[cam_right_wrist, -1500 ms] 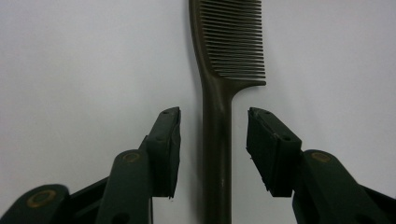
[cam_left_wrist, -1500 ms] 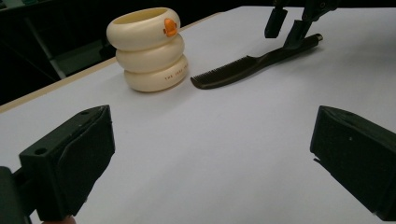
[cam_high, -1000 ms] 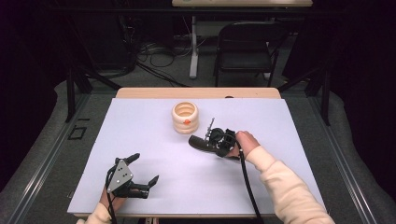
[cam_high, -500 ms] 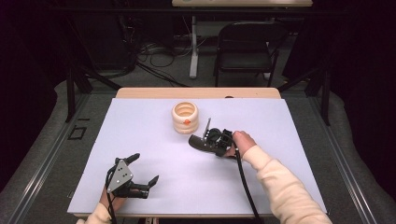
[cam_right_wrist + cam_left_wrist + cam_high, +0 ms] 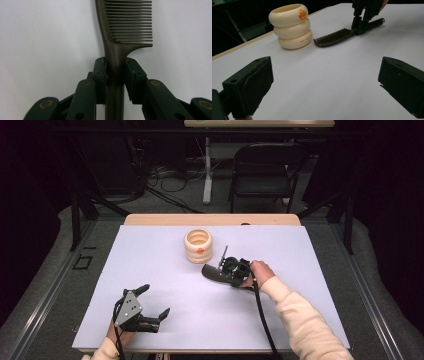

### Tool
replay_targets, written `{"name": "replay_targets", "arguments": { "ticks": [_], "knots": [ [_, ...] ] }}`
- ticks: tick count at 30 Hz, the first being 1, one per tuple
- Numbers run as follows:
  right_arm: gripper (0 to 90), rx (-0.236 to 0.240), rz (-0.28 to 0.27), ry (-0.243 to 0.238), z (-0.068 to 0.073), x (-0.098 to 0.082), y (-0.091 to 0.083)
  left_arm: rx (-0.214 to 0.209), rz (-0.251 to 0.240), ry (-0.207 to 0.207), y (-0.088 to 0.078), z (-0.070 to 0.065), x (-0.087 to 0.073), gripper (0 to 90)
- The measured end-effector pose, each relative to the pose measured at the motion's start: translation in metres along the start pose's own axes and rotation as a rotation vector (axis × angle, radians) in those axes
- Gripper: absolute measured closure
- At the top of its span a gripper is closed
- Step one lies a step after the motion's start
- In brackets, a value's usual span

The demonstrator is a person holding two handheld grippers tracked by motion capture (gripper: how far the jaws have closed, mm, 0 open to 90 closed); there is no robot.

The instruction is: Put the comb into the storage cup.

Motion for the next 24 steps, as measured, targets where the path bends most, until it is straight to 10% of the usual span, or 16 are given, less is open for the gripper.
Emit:
{"name": "replay_targets", "arguments": {
  "ticks": [24],
  "knots": [
    [72.4, 0.003, -0.098, 0.039, 0.002, -0.012, -0.025, 0.004, 0.001, -0.002, 0.0, 0.0, 0.0, 0.0]
  ]
}}
Point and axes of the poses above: each handheld gripper's, and its own axes: y roughly forward along the jaws, x roughly out of its top, z roughly to its left, the point moved 9 cm from there along y, roughly forward along the jaws, and after that the axes turned 6 degrees about -z, right-handed, at the moved point
